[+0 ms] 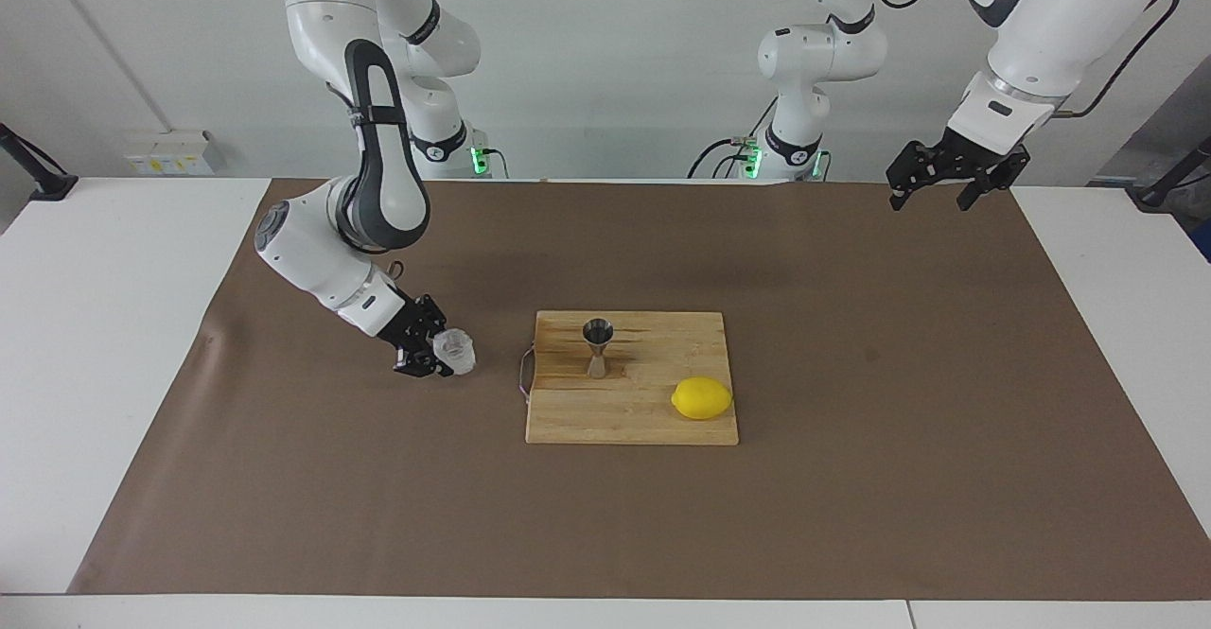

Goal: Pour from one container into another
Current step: 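Lift the white cup with the right gripper over the metal cup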

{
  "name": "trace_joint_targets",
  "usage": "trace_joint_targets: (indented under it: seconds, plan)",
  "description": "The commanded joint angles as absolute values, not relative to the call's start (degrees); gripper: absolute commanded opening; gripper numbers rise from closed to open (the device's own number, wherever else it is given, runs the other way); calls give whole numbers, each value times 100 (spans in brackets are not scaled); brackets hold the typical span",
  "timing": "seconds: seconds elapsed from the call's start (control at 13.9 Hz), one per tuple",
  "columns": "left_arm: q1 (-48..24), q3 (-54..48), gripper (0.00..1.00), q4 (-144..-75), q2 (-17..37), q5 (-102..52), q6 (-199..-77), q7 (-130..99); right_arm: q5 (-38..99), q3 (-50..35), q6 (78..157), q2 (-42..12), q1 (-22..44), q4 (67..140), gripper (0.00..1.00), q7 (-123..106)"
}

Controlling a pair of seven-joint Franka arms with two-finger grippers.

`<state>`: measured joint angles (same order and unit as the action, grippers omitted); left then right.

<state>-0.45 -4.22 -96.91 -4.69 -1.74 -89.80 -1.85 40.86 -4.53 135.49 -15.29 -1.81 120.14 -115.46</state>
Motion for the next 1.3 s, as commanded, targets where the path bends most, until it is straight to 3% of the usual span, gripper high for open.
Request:
trace_joint_targets:
  seconds: [0.0, 0.36, 1.23]
  plan:
    - [0, -431, 100, -9721, -571, -237, -8868, -141, 4131, -554, 13562, -1389, -18, 11962, 0, -11093]
    - [0, -431, 100, -9721, -571, -237, -8868, -141, 3096, -554, 13500, -1327, 386, 11541, 0, -9530]
    - [0, -431, 100, -9721, -571, -237, -8868, -141, 863, -554, 12498, -1406, 1414, 10222, 0, -6189]
